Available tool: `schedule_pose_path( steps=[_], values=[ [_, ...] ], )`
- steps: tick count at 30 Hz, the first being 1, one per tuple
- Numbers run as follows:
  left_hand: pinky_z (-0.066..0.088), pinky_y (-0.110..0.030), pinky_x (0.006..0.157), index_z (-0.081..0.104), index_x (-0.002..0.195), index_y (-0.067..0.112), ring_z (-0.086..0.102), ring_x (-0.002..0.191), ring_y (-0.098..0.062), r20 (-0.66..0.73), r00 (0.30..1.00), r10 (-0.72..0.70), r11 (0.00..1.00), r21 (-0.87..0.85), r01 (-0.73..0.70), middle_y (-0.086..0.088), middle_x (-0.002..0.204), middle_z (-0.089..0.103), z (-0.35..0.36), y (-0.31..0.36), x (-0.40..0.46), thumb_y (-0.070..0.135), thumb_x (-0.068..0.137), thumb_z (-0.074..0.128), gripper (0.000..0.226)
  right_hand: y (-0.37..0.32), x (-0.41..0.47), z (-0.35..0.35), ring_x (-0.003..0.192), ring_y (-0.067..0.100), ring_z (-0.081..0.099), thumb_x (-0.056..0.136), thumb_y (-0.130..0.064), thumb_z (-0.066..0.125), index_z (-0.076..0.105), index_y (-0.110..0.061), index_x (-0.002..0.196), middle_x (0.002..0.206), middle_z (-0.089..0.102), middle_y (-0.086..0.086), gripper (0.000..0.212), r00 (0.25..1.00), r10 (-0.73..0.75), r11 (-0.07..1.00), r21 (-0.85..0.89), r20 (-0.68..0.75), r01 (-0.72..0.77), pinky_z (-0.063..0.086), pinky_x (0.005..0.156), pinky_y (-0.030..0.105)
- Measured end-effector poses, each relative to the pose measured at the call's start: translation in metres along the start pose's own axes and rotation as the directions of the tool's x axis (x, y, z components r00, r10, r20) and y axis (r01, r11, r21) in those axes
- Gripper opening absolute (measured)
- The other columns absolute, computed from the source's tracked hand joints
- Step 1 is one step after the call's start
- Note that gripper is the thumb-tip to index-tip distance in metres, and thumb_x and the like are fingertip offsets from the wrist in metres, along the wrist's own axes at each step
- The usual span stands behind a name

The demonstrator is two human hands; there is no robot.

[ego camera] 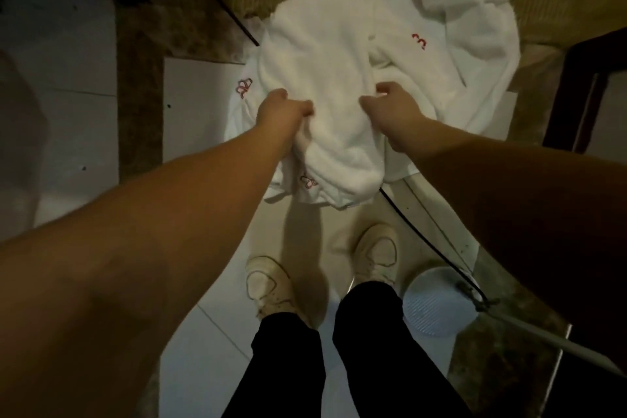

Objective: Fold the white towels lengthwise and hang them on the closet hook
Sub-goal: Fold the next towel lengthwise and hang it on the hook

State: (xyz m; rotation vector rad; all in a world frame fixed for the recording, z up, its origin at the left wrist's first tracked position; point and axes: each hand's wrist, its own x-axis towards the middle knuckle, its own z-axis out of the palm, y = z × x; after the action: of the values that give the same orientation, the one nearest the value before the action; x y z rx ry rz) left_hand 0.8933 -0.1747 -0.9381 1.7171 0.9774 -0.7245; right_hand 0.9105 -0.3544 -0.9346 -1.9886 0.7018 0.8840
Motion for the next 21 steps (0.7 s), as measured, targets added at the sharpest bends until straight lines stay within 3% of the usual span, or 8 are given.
schedule_pose_path(
  steps=[2,5,8,11,13,15,17,21],
  values=[
    [0.048,-0.032,0.098,0.06,0.129,0.013,0.06,0.114,-0.028,0.058,0.998,-0.026,1.0,-0.001,0.026,-0.014,0.128,0.062,0.001,-0.004,-0.011,0.015,0.086,0.073,0.046,0.008,-0.018,0.001,0.112,0.025,0.057,0.094,-0.027,0.059,0.049,-0.014,0.139,0.118,0.058,0.005,0.047,0.997,-0.074,0.996,-0.049,0.031,0.075,0.042,0.09,0.03],
    [0.047,-0.029,0.073,0.068,0.103,0.018,0.062,0.082,-0.023,0.133,0.988,-0.08,0.996,-0.034,0.085,-0.012,0.105,0.069,-0.007,-0.005,-0.037,0.034,0.093,0.066,0.019,0.017,-0.061,0.005,0.099,0.022,0.056,0.095,-0.023,0.06,0.054,-0.015,0.136,0.107,0.057,0.001,0.042,0.98,-0.138,0.97,-0.179,0.145,0.163,0.037,0.083,0.024],
    [0.048,-0.028,0.065,0.069,0.102,0.02,0.073,0.073,-0.016,0.242,0.953,-0.181,0.972,-0.1,0.21,0.003,0.086,0.077,-0.013,-0.001,-0.074,0.059,0.085,0.067,0.043,0.028,-0.113,0.009,0.091,0.012,0.054,0.094,-0.013,0.064,0.062,-0.01,0.128,0.104,0.061,0.004,0.035,0.919,-0.247,0.939,-0.156,0.308,0.305,0.035,0.074,0.013],
    [0.056,-0.037,0.081,0.064,0.126,0.006,0.071,0.095,-0.027,0.294,0.937,-0.189,0.963,-0.131,0.235,-0.01,0.107,0.074,-0.011,-0.005,-0.109,0.023,0.093,0.068,0.037,0.032,-0.156,0.005,0.073,0.004,0.044,0.091,-0.006,0.067,0.065,-0.003,0.109,0.09,0.058,0.005,0.019,0.849,-0.271,0.913,-0.157,0.453,0.376,0.033,0.061,0.004],
    [0.054,-0.038,0.086,0.06,0.128,0.004,0.065,0.101,-0.031,0.291,0.937,-0.194,0.954,-0.168,0.25,-0.016,0.117,0.068,-0.013,-0.006,-0.132,0.006,0.096,0.059,0.032,0.022,-0.171,0.002,0.072,0.01,0.048,0.093,-0.011,0.064,0.063,-0.008,0.099,0.086,0.057,0.002,0.006,0.859,-0.13,0.98,-0.066,0.496,0.187,0.036,0.061,0.008],
    [0.054,-0.037,0.086,0.058,0.124,0.011,0.065,0.097,-0.028,0.3,0.937,-0.179,0.935,-0.244,0.257,-0.016,0.114,0.068,-0.019,-0.004,-0.154,0.002,0.098,0.054,0.028,0.006,-0.178,-0.003,0.076,0.008,0.051,0.102,-0.017,0.052,0.059,-0.016,0.1,0.087,0.057,-0.001,0.008,0.857,0.069,0.967,0.177,0.512,-0.183,0.037,0.066,0.02],
    [0.054,-0.034,0.086,0.056,0.129,0.01,0.065,0.098,-0.026,0.344,0.923,-0.169,0.909,-0.307,0.281,-0.015,0.116,0.068,-0.03,-0.002,-0.175,0.001,0.098,0.052,0.032,-0.001,-0.18,-0.009,0.085,0.011,0.056,0.106,-0.028,0.042,0.058,-0.015,0.116,0.099,0.062,0.002,0.023,0.857,0.142,0.799,0.454,0.496,-0.395,0.039,0.073,0.027],
    [0.048,-0.041,0.103,0.056,0.133,0.007,0.063,0.109,-0.03,0.448,0.877,-0.175,0.917,-0.249,0.31,-0.018,0.128,0.064,-0.056,-0.001,-0.214,0.001,0.098,0.053,0.036,-0.012,-0.175,-0.03,0.118,0.022,0.06,0.102,-0.042,0.05,0.05,-0.012,0.137,0.133,0.062,0.01,0.046,0.852,0.15,0.465,0.725,0.501,-0.508,0.047,0.097,0.032]
  ],
)
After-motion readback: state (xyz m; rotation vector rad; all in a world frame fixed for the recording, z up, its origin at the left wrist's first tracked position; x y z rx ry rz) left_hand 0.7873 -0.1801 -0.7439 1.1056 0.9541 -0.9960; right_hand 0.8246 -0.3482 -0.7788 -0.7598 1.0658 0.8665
